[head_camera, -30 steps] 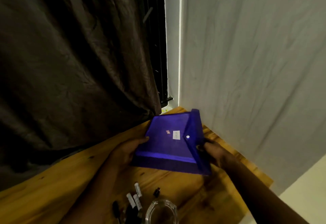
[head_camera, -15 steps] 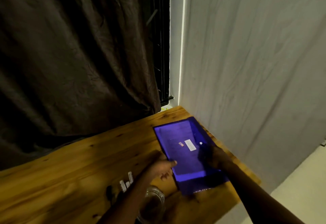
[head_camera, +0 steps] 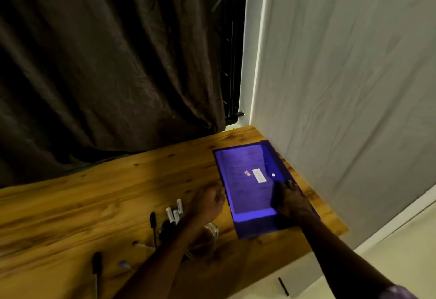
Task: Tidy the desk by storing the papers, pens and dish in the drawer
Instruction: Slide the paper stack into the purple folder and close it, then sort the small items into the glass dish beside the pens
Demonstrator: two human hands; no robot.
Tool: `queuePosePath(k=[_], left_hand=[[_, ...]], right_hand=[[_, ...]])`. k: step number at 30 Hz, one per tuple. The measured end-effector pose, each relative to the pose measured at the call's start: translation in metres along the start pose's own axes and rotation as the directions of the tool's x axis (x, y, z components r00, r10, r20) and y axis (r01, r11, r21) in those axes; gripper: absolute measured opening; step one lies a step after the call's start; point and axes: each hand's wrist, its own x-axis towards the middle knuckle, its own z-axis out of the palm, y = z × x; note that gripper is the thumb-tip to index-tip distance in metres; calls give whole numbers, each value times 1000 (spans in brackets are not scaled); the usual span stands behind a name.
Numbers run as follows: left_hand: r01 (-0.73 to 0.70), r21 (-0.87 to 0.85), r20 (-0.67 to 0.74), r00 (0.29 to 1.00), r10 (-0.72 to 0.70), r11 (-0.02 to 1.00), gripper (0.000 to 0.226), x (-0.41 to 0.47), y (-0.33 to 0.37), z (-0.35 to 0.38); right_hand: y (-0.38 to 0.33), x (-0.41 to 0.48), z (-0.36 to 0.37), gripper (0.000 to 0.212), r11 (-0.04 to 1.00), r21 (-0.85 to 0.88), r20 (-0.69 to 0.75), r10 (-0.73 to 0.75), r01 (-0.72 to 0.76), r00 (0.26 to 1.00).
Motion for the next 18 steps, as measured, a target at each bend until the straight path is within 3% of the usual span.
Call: queuePosePath(k=[6, 9, 13, 15, 18], left_hand=[[-172, 153, -3, 985, 175, 973, 54, -43, -40, -9], [-203, 250, -16, 977, 214, 947, 79, -68, -48, -10], [-189, 322, -89, 969, 229, 928, 94, -100, -58, -2], [-185, 306, -102, 969, 225, 934, 96, -114, -66, 3], [-134, 292, -134, 975, 179, 947, 103, -128, -75, 8]], right_hand=[[-38, -16, 9, 88, 999, -33, -102, 28, -32, 994], [-66, -24, 19, 85, 994, -44, -156, -108, 102, 982], [-111, -31, 31, 57, 933, 97, -198, -323, 346, 926], [-132, -33, 34, 45, 881, 164, -172, -418, 444, 892], [-162, -36, 37, 52, 836, 153, -33, -528, 527, 848]])
